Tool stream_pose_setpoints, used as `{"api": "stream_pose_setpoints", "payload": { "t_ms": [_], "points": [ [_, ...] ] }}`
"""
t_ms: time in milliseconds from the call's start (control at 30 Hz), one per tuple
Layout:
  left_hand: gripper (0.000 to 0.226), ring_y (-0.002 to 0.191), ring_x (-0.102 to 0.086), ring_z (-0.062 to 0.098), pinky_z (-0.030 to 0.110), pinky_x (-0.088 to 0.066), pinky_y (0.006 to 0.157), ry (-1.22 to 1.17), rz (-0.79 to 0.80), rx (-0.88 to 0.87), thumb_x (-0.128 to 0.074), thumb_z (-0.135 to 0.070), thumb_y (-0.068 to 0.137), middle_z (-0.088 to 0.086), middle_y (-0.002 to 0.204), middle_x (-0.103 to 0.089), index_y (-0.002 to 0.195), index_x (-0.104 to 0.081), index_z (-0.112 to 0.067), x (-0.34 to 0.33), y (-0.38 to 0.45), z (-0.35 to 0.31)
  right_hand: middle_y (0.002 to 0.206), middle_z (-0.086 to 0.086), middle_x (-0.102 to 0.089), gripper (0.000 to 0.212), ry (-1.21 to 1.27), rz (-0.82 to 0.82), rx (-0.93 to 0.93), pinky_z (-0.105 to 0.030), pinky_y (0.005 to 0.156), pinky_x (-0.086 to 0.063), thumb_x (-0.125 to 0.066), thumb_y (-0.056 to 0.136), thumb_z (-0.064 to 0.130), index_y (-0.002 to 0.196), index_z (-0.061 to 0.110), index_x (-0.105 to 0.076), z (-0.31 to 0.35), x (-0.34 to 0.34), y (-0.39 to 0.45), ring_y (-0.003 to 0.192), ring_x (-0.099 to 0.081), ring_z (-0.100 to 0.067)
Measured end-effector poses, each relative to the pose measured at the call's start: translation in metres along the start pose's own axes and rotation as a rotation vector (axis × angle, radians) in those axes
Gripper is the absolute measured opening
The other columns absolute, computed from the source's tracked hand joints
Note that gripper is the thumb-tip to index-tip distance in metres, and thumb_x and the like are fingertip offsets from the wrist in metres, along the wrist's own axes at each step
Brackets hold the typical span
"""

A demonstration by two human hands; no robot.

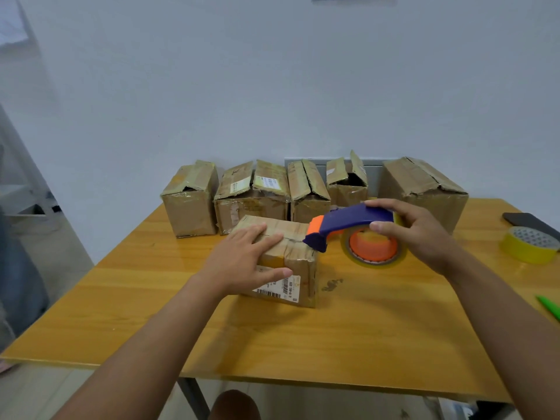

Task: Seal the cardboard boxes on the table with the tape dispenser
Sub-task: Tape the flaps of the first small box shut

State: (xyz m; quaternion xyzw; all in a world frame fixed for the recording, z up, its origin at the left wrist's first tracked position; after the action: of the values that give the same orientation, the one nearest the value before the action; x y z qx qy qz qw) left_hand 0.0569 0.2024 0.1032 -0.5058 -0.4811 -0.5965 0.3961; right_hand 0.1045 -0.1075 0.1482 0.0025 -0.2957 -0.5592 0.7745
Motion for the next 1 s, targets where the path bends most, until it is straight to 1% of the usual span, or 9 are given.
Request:
{"api": "stream_pose_setpoints", "payload": {
  "t_ms": [133,267,367,467,600,667,767,900,1000],
  "points": [
    [0.108,0.15,-0.007,0.015,0.033,-0.004,0.119,0.03,-0.089,-0.019,-0.022,-0.093,0.072,-0.003,0.164,-0.009,0.155,-0.02,-0.025,0.003,0.003,-0.024,0.126,0.021,-0.054,0.038,0.03,-0.007,-0.017,-0.024,0.081,-0.047,-0.065,0.077,0.048,0.114,0.053,-0.061,-0.009,-0.003,-0.006,0.108,-0.056,-0.002],
    [0.116,0.151,-0.005,0.012,0.028,0.001,0.118,0.037,-0.086,-0.07,-0.027,-0.094,0.071,-0.001,0.164,-0.009,0.157,-0.008,-0.019,-0.006,0.011,-0.044,0.125,0.014,-0.055,0.037,0.056,-0.039,-0.027,-0.022,0.078,-0.047,-0.063,0.078,0.047,0.114,0.051,-0.061,-0.015,-0.005,-0.012,0.108,-0.057,-0.009],
    [0.105,0.15,-0.012,0.013,0.031,-0.008,0.12,0.061,-0.099,-0.051,-0.026,-0.09,0.076,-0.002,0.163,-0.016,0.157,-0.016,-0.023,-0.008,0.013,-0.043,0.122,0.011,-0.056,0.038,0.08,-0.061,-0.04,-0.018,0.071,-0.049,-0.063,0.078,0.045,0.116,0.046,-0.06,-0.018,-0.01,-0.015,0.102,-0.059,-0.009],
    [0.096,0.149,-0.014,0.013,0.031,-0.013,0.119,0.078,-0.077,-0.055,-0.027,-0.084,0.081,-0.004,0.163,-0.015,0.156,-0.015,-0.026,-0.005,0.011,-0.033,0.123,0.01,-0.056,0.039,0.122,-0.081,-0.038,-0.017,0.07,-0.05,-0.065,0.079,0.043,0.117,0.042,-0.061,-0.02,-0.02,-0.013,0.097,-0.059,-0.001],
    [0.089,0.15,-0.01,0.015,0.031,-0.014,0.118,0.044,-0.003,-0.067,-0.032,-0.077,0.085,-0.003,0.164,-0.01,0.157,-0.008,-0.03,0.0,0.007,-0.003,0.121,0.019,-0.05,0.04,0.117,-0.079,-0.034,-0.016,0.073,-0.047,-0.072,0.081,0.044,0.119,0.042,-0.058,-0.019,-0.049,-0.006,0.099,-0.053,0.009],
    [0.084,0.151,-0.005,0.017,0.032,-0.01,0.119,0.05,-0.006,-0.071,-0.036,-0.072,0.089,0.0,0.164,-0.008,0.156,-0.007,-0.03,-0.001,0.005,0.01,0.119,0.021,-0.049,0.04,0.135,-0.078,-0.026,-0.02,0.077,-0.047,-0.074,0.081,0.042,0.118,0.042,-0.057,-0.018,-0.065,-0.002,0.1,-0.053,0.006],
    [0.086,0.15,0.006,0.01,0.036,-0.005,0.124,-0.009,-0.018,-0.098,-0.04,-0.069,0.091,-0.003,0.164,-0.002,0.157,-0.005,-0.026,-0.004,0.002,0.012,0.119,0.021,-0.051,0.039,0.155,-0.107,-0.017,-0.023,0.079,-0.046,-0.068,0.077,0.044,0.115,0.045,-0.057,-0.018,-0.074,0.002,0.104,-0.054,-0.001],
    [0.105,0.15,-0.01,0.012,0.031,-0.011,0.119,-0.062,-0.058,0.007,-0.035,-0.087,0.077,-0.006,0.163,-0.014,0.157,-0.009,-0.024,-0.007,0.005,-0.003,0.12,0.021,-0.051,0.046,0.128,-0.106,-0.014,-0.019,0.076,-0.048,-0.076,0.076,0.049,0.116,0.045,-0.054,-0.021,-0.076,0.001,0.103,-0.055,0.0],
    [0.089,0.148,-0.02,0.013,0.033,-0.017,0.119,0.013,-0.154,0.049,-0.034,-0.079,0.085,-0.005,0.161,-0.024,0.156,-0.02,-0.027,-0.013,0.011,-0.006,0.119,0.02,-0.052,0.045,0.109,-0.116,-0.016,-0.013,0.072,-0.047,-0.073,0.076,0.044,0.117,0.042,-0.054,-0.02,-0.075,0.0,0.097,-0.054,0.007]
  ]
}}
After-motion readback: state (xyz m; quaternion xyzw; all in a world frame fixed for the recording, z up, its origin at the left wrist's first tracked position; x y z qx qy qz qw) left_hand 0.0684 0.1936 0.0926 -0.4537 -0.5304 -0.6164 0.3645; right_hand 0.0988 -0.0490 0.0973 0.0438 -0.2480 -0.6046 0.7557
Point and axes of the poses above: each hand's wrist, its own y-axis towards the middle knuckle, its own x-axis out of the back of the hand, z = x × y, the point moved 3 cm from there along y, towards the middle knuckle
